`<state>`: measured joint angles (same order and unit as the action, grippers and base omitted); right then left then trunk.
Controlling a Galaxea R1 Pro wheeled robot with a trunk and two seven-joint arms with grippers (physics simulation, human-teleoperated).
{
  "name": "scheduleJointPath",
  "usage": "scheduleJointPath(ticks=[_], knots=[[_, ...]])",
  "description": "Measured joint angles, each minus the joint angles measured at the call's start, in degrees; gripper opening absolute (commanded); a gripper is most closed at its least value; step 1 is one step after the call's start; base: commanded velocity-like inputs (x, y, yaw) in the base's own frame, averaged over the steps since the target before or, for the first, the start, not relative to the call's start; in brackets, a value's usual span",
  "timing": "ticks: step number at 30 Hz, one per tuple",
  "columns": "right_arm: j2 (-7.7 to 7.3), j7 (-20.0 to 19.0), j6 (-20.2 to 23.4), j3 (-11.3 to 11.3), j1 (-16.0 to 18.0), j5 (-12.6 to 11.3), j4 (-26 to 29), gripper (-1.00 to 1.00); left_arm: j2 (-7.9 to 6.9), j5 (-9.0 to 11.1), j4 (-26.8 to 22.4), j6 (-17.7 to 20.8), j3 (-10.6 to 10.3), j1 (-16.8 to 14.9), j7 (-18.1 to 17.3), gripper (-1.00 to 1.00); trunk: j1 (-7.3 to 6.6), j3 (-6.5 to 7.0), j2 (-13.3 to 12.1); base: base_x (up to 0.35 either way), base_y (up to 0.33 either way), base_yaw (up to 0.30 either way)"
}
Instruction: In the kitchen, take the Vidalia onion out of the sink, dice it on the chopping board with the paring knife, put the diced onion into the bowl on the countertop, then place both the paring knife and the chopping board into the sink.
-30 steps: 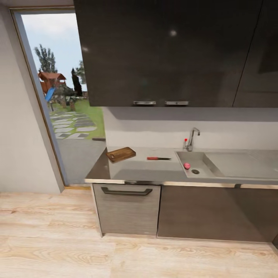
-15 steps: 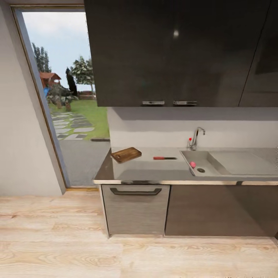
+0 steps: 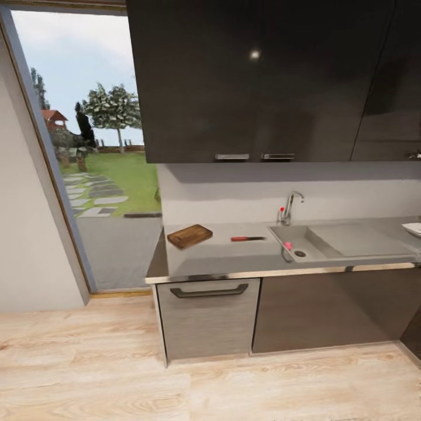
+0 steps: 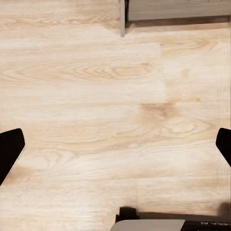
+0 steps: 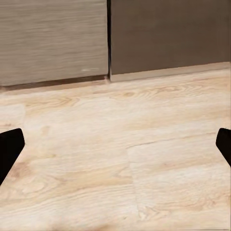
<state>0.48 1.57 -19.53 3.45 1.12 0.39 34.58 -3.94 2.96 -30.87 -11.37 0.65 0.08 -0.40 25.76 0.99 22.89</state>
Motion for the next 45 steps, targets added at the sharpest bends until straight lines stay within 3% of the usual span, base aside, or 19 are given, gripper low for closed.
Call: scheduleJointPath(ticks=[45], knots=[[0.01,0.0,0.0,0.0,0.0,0.0,0.0,1.00,0.00,0.0,0.0,0.0,0.0,0.0,0.0,1.00,0.00,1.90,0.0,0.000,0.317,-0.217]])
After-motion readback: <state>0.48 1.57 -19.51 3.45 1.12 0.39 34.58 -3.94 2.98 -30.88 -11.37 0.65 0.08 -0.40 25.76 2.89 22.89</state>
